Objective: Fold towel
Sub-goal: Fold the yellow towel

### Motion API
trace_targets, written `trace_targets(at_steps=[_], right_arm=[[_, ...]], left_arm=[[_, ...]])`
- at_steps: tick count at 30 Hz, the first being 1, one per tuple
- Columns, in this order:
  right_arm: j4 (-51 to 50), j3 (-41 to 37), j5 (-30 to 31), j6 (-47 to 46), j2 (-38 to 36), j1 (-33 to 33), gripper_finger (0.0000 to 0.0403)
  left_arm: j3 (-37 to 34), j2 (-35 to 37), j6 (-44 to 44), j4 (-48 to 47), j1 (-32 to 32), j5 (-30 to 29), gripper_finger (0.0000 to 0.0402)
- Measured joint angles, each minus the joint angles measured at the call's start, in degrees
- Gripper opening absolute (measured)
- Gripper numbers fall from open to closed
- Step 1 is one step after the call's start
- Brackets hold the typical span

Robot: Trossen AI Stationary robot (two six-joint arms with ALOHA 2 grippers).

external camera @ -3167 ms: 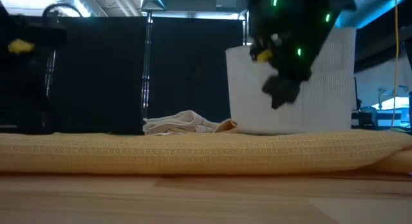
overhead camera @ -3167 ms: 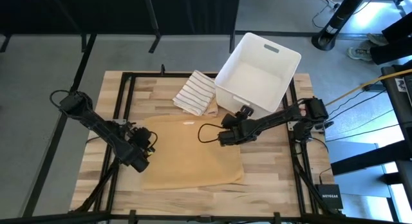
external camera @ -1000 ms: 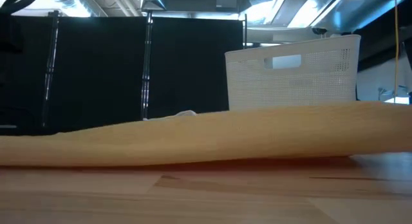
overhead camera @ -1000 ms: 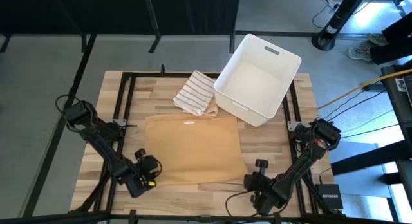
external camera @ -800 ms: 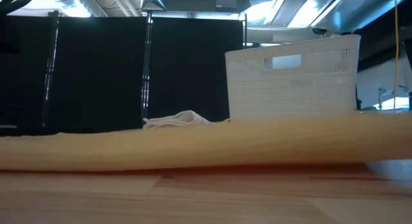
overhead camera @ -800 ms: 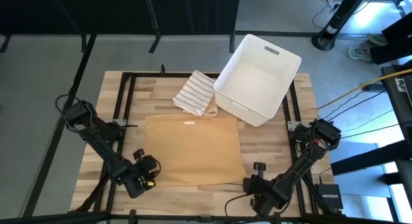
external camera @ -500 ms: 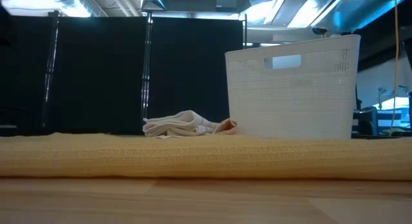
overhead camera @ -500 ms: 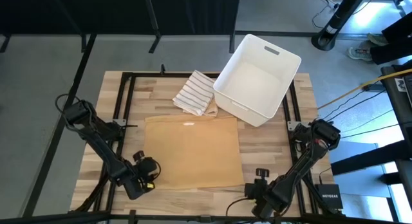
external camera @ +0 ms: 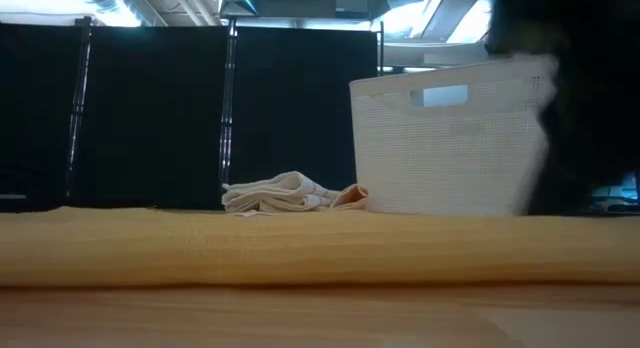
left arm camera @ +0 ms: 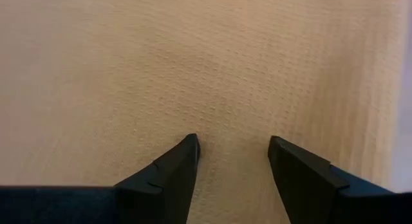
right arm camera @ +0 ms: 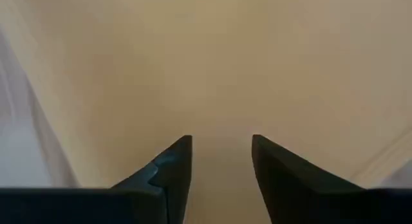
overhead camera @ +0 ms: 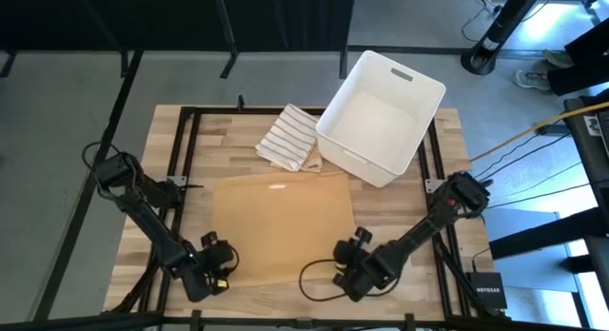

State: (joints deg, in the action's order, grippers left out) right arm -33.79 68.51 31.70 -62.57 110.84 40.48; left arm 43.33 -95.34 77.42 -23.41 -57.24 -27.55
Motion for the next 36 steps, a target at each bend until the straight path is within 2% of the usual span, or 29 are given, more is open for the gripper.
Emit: trace_targets(at_steps=[2,4,8,11,14,18,20,22,24,27,29,31,36], right_arm=[[0.9,-0.8,-7.7,0.0,1.0,0.0,0.0158],[2.0,-0.7,-11.5,0.0,1.2,1.0,0.0153],[10.7,-0.7,-17.3,1.0,1.4,4.8,0.0144],[16.2,-0.7,-18.9,1.0,1.6,7.3,0.0143],[14.3,0.5,-18.9,1.2,0.8,8.1,0.0143],[8.4,4.1,-16.1,4.3,-3.2,7.3,0.0143],[3.7,5.4,-10.3,6.2,-5.4,7.0,0.0143],[0.7,5.5,-2.0,7.7,-7.2,6.4,0.0143],[-2.3,5.6,2.6,8.9,-8.4,4.7,0.0143],[-4.9,5.4,5.2,8.9,-8.3,1.0,0.0143],[-3.1,4.5,6.1,9.0,-7.6,-1.6,0.0143],[-1.7,3.2,6.1,9.3,-6.7,-3.4,0.0143],[1.9,-0.2,6.2,9.5,-5.0,-5.8,0.0143]], left_arm=[[0.0,0.5,-0.4,2.7,-0.8,1.4,0.0186],[-0.1,0.9,-0.9,5.1,-1.4,2.3,0.0186],[-0.2,1.0,1.3,10.4,-3.2,4.6,0.0186],[-0.3,1.0,1.2,14.1,-4.4,5.2,0.0186],[1.1,2.6,-2.9,13.8,-4.4,4.8,0.0186],[5.1,7.5,-9.2,6.9,-2.3,-1.5,0.0186],[7.6,10.6,-12.6,0.3,-0.8,-5.8,0.0186],[10.0,13.4,-13.7,-7.4,1.4,-10.2,0.0186],[10.5,15.7,-13.0,-15.7,4.6,-11.3,0.0186],[10.4,18.1,-10.2,-29.2,10.9,-6.6,0.0186],[10.1,18.4,-9.4,-36.3,15.4,-2.6,0.0186],[8.7,18.3,-11.8,-38.2,19.5,1.8,0.0186],[2.0,18.3,-19.0,-34.9,29.5,10.6,0.0186]])
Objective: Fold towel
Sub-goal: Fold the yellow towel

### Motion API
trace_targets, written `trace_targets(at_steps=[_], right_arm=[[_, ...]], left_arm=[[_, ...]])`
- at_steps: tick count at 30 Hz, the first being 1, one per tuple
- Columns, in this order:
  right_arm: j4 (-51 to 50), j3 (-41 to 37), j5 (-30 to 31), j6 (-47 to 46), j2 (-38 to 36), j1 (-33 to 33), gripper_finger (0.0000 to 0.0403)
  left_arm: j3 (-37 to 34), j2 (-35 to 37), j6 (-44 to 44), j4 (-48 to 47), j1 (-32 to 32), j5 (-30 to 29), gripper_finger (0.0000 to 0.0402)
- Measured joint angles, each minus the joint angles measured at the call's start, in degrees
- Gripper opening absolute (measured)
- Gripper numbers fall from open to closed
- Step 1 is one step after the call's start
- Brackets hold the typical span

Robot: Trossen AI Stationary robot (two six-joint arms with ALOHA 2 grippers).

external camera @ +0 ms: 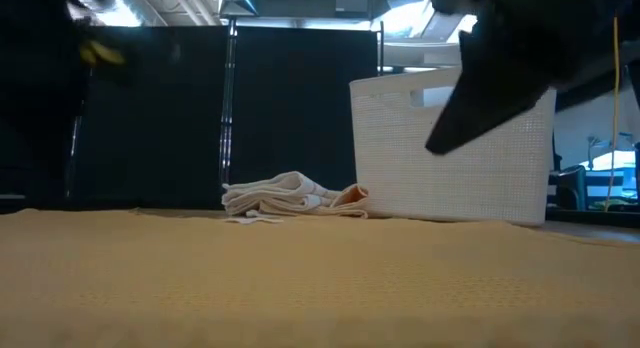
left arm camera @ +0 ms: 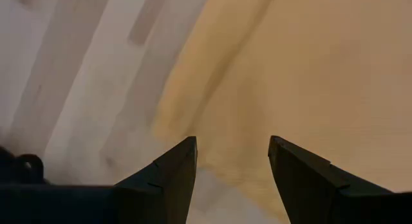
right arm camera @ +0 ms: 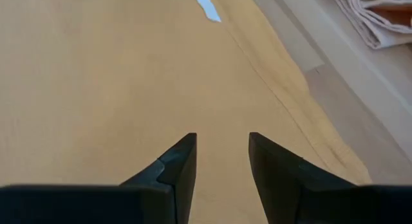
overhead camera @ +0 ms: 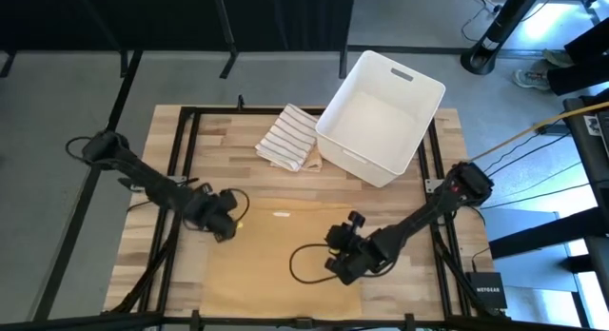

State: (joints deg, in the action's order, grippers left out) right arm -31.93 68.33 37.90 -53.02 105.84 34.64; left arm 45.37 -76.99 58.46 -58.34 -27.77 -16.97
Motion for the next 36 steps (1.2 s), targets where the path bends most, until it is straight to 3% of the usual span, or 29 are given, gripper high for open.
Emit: trace_targets(at_steps=[7,13,18,23,32,36], right_arm=[[0.6,-1.1,0.4,0.8,0.2,0.3,0.0143],[0.8,-1.1,0.5,0.9,0.2,0.3,0.0143],[0.9,-1.1,0.1,0.9,0.2,0.3,0.0143],[1.0,-1.1,0.1,0.9,0.2,0.3,0.0143],[1.0,-1.1,0.1,0.9,0.2,0.3,0.0143],[1.0,-1.1,0.1,0.9,0.2,0.3,0.0143]], left_arm=[[-6.3,0.7,-12.2,8.6,13.0,7.0,0.0186],[-10.6,0.6,-17.9,16.5,18.3,9.9,0.0186],[-11.6,0.6,-19.7,17.3,19.1,14.6,0.0186],[-11.6,1.4,-21.3,17.3,19.1,23.4,0.0186],[-11.4,11.0,-18.7,20.1,18.0,28.6,0.0186],[-11.4,13.2,-17.8,19.5,17.1,27.9,0.0186]])
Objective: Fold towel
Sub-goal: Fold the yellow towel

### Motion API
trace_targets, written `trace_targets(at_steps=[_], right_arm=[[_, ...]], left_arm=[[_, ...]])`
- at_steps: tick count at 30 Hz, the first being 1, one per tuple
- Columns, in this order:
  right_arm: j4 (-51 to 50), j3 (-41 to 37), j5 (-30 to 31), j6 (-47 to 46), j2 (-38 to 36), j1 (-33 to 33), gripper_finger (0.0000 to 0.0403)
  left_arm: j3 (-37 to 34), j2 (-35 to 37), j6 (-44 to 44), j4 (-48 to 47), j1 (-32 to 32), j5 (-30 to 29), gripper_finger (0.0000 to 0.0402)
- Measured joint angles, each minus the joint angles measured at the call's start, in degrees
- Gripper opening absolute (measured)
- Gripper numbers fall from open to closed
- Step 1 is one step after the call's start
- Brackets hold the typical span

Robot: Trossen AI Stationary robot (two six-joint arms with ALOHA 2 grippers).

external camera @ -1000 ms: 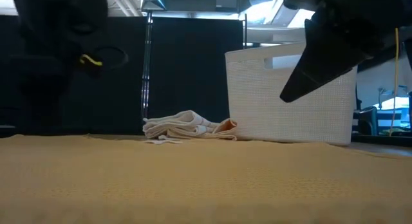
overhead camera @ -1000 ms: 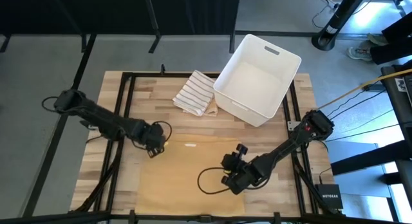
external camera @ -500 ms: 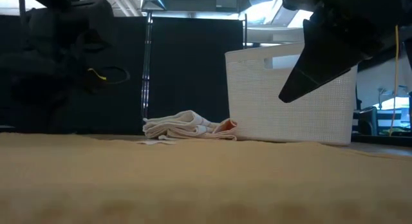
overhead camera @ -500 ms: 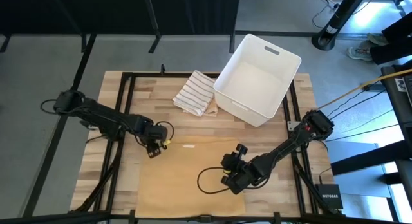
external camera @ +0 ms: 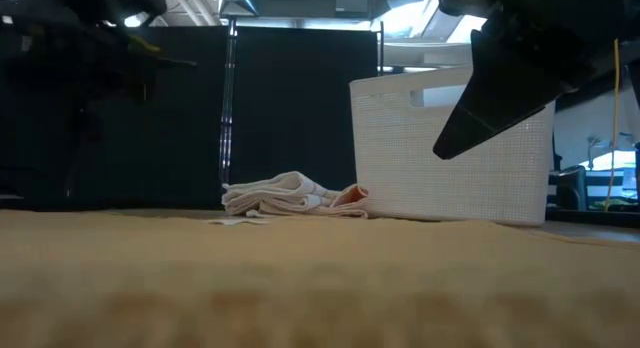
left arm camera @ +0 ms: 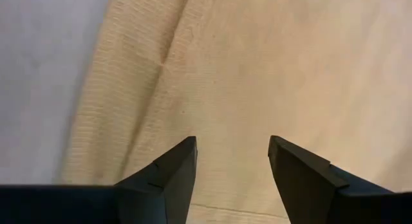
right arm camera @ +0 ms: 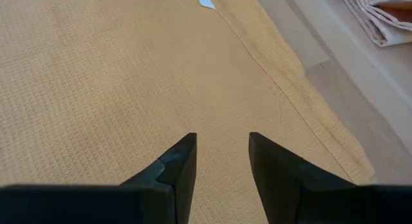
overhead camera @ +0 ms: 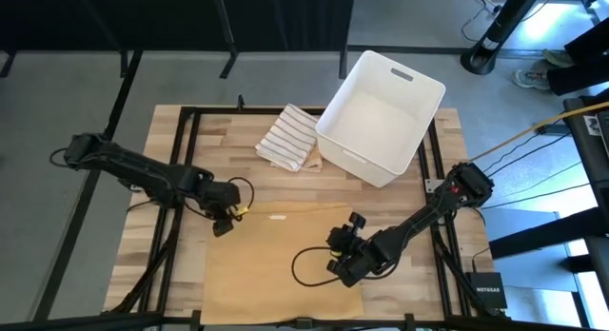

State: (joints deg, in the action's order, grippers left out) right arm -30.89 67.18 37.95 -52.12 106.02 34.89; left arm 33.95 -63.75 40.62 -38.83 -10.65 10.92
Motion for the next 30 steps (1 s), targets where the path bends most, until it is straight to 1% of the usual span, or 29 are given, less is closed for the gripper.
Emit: trace_targets(at_steps=[2,4,5,7,13,19,21,24,27,30], right_arm=[[0.0,0.0,0.0,0.0,0.0,0.0,0.0143],[0.0,0.0,0.0,0.0,0.0,0.0,0.0143],[0.0,0.0,0.0,0.0,0.0,0.0,0.0143],[0.4,0.0,0.0,0.0,0.0,0.0,0.0143],[1.1,0.0,-0.1,0.9,0.0,0.0,0.0143],[1.2,0.0,-0.1,1.4,0.0,0.0,0.0143],[1.3,0.0,-0.2,1.4,0.0,0.0,0.0143],[1.3,0.0,-0.3,1.4,0.0,0.0,0.0143],[1.3,0.0,-0.6,1.4,0.0,0.0,0.0143],[1.3,0.0,-0.7,1.4,0.0,0.0,0.0143]], left_arm=[[0.0,-0.1,-0.5,-1.8,-0.3,-3.4,0.0186],[-0.1,-0.6,-0.5,-4.5,-0.5,-8.5,0.0186],[-0.6,-0.8,-0.3,-4.8,-0.5,-9.9,0.0186],[-2.0,-1.2,-0.1,-5.2,-0.5,-10.3,0.0186],[-6.5,-1.7,1.3,-2.3,-0.5,-9.3,0.0186],[-6.7,-1.3,1.2,3.9,-0.5,-1.2,0.0186],[-6.7,-1.2,2.1,4.0,-0.5,1.4,0.0186],[-6.7,-1.2,2.8,3.0,-0.6,3.7,0.0186],[-6.7,-1.2,2.8,1.3,-0.6,3.6,0.0186],[-6.7,-1.2,2.1,-2.9,-0.6,-0.4,0.0186]])
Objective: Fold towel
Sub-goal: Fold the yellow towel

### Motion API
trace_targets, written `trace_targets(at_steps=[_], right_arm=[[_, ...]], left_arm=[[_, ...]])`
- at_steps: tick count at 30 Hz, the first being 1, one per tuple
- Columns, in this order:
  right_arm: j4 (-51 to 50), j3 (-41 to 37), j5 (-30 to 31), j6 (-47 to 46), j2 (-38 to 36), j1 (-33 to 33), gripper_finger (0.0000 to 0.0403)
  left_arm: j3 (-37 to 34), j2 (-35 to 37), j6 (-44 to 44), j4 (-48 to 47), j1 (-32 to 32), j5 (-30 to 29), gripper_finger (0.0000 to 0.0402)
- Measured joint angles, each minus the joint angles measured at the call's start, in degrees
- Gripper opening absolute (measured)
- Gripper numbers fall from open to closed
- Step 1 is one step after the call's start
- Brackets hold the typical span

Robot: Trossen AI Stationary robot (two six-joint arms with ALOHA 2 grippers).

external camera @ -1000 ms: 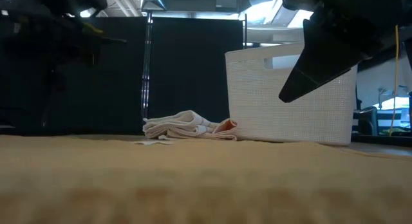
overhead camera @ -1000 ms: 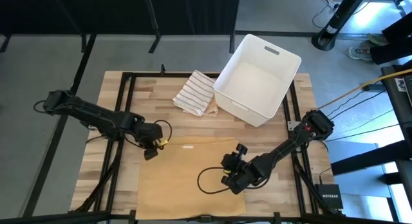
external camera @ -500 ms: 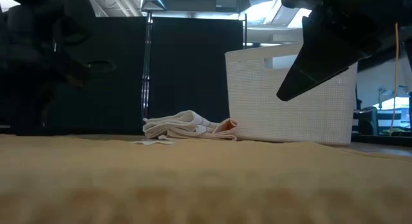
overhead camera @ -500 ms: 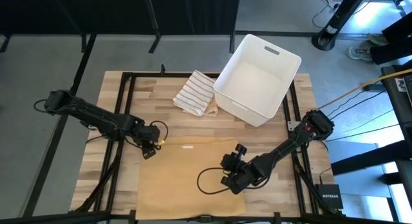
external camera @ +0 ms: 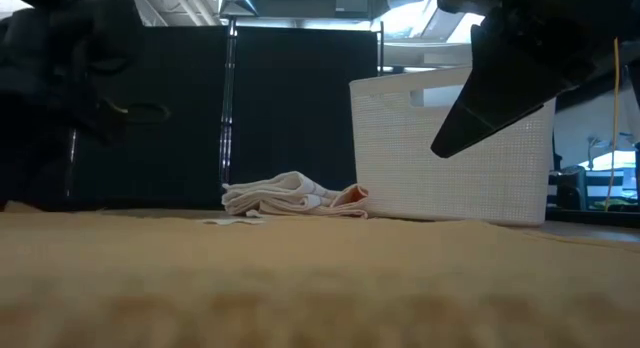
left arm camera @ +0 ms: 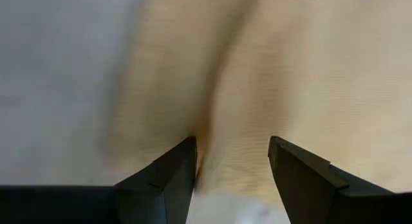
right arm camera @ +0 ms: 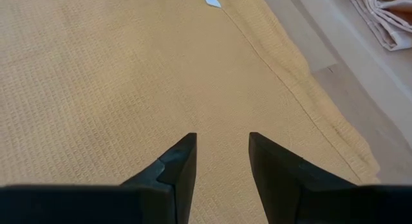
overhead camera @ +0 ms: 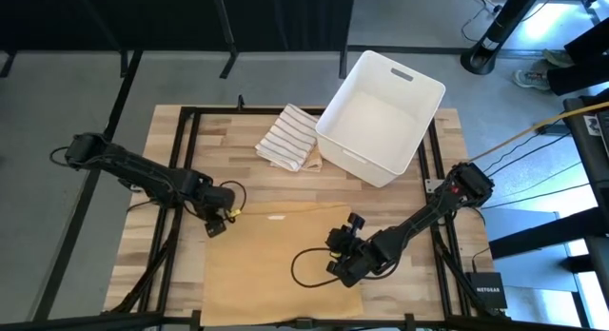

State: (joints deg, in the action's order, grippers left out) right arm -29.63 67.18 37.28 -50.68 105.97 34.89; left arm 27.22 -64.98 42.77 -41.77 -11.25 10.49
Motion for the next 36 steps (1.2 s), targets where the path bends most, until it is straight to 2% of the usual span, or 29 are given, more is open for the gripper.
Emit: trace_targets(at_steps=[3,8,13,17,22,25,29,36], right_arm=[[0.0,0.0,0.0,0.0,0.0,0.0,0.0143],[0.0,0.0,-0.2,1.5,0.0,0.0,0.0143],[-0.7,0.0,-0.9,3.3,-1.0,0.0,0.0143],[-4.6,0.0,-1.1,3.9,-2.7,-0.8,0.0143],[-13.0,0.1,-8.2,5.7,-4.3,-4.8,0.0143],[-16.9,0.0,-13.4,8.5,-4.3,-8.5,0.0143],[-16.8,-1.7,-20.6,11.7,-4.3,-15.1,0.0142],[-12.6,-5.5,-27.1,4.1,-4.3,-25.2,0.0109]], left_arm=[[0.0,0.0,-0.2,-2.6,0.0,-2.1,0.0186],[0.0,0.0,-2.1,0.6,0.0,-0.5,0.0171],[0.0,0.0,-4.6,5.8,0.0,0.4,0.0120],[0.0,0.0,-5.7,5.7,0.0,0.9,0.0069],[0.0,0.0,-5.7,5.5,-1.0,1.3,0.0007],[0.0,0.0,-5.5,5.6,-1.9,0.9,0.0011],[0.0,0.0,-5.5,5.6,-2.5,0.5,0.0007],[0.0,0.0,-5.5,5.6,-2.8,-0.6,0.0008]])
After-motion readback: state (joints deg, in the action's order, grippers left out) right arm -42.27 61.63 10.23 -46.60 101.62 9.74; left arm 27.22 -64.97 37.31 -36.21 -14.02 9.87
